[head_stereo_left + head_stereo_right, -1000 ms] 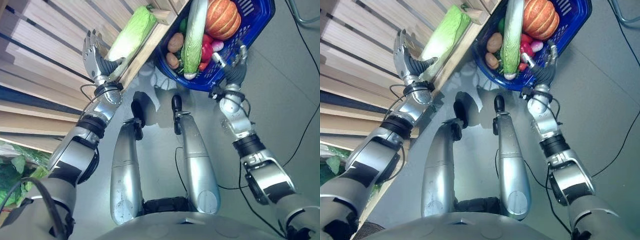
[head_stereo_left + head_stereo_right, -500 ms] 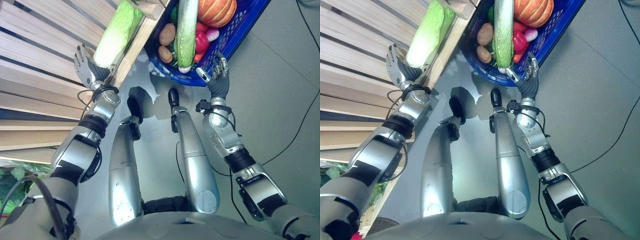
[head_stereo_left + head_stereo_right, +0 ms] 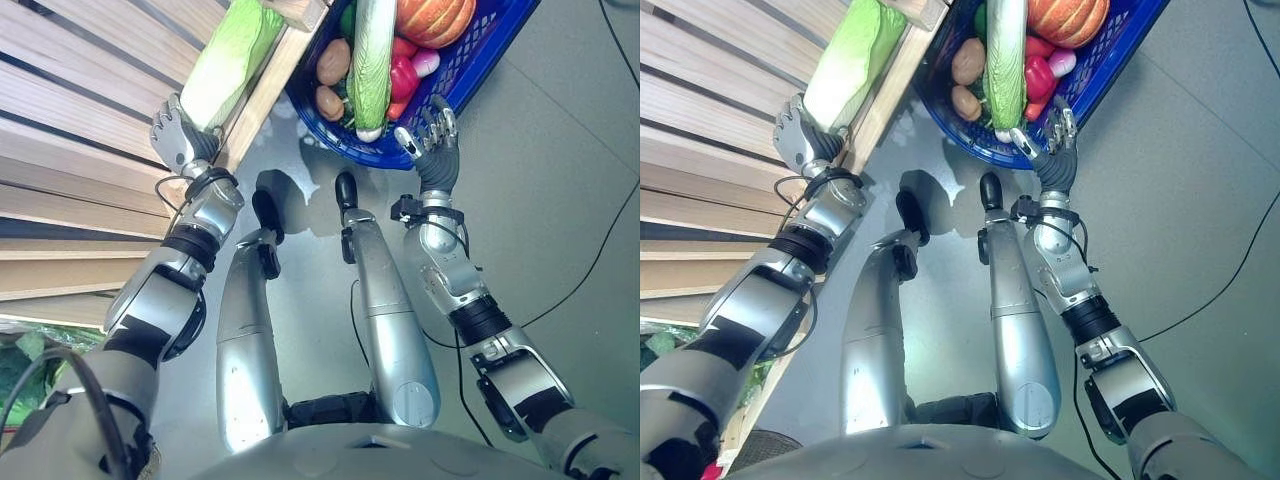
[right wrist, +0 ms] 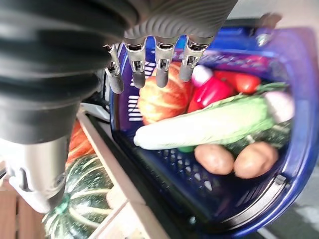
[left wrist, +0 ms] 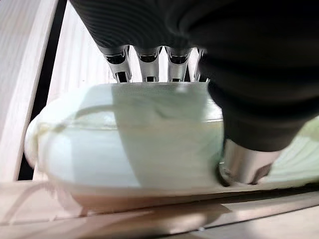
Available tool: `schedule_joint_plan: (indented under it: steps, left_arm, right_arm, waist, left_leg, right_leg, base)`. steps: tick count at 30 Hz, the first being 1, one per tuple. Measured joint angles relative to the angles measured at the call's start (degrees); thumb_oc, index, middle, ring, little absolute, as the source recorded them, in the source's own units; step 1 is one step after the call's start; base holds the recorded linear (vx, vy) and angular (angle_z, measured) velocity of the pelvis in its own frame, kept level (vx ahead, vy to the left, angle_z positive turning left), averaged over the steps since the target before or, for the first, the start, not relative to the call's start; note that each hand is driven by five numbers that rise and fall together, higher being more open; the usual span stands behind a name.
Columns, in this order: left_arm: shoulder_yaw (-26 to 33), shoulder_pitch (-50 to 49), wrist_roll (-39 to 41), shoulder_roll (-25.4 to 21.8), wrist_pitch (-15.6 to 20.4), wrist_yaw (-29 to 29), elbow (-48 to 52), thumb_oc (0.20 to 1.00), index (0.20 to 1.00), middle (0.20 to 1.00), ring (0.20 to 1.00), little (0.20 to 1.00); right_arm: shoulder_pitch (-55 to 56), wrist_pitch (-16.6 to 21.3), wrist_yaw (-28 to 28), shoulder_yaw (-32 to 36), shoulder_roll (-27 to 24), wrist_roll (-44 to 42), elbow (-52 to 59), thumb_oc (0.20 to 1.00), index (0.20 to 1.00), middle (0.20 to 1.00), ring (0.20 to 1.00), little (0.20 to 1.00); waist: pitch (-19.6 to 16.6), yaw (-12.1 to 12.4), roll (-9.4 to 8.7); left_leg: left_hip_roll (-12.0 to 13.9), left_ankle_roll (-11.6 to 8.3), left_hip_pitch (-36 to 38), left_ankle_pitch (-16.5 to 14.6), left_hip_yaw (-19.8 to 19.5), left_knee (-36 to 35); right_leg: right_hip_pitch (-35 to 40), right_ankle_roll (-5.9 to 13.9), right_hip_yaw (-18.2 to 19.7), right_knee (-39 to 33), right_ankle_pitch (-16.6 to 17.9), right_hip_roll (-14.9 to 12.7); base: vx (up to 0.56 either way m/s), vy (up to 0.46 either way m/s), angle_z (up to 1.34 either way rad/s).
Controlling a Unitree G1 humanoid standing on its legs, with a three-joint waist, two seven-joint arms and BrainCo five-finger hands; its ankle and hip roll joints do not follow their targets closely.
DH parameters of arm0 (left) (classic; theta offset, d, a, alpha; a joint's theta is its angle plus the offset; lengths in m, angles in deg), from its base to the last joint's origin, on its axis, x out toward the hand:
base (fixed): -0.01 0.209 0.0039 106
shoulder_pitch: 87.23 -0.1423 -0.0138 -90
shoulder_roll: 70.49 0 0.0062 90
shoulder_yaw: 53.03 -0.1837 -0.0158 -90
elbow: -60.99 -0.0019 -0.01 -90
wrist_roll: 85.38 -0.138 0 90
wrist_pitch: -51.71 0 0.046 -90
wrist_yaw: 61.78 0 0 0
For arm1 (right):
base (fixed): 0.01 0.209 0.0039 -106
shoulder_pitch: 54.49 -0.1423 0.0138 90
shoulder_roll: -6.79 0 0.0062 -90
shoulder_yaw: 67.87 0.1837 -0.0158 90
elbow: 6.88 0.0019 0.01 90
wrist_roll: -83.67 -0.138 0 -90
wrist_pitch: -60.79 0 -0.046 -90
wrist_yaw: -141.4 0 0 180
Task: Pick up fruits and vegetables into the basket
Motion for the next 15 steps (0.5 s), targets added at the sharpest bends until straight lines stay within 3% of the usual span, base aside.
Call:
schedule_joint_plan:
  steps: [15]
  left_arm:
    - [-1.1,0.8,-4.1,-0.5,0.4,2.5,1.0,0.2,0.2,0.2,0.2,0.2]
  right_arm:
    - [0.4,1.4,-2.7,0.1,0.1,-3.4,0.1,1.0,1.0,1.0,1.0,1.0]
  waist:
    - [0.0,0.8,-0.05]
  left_leg:
    - [-0.1,-0.1,-2.4,0.1,-0.5,1.8]
  right_leg:
    - [-2.1,0.3,-0.1,1.6,-0.2,-0.1]
  base:
    - [0.0,0.0,0.0]
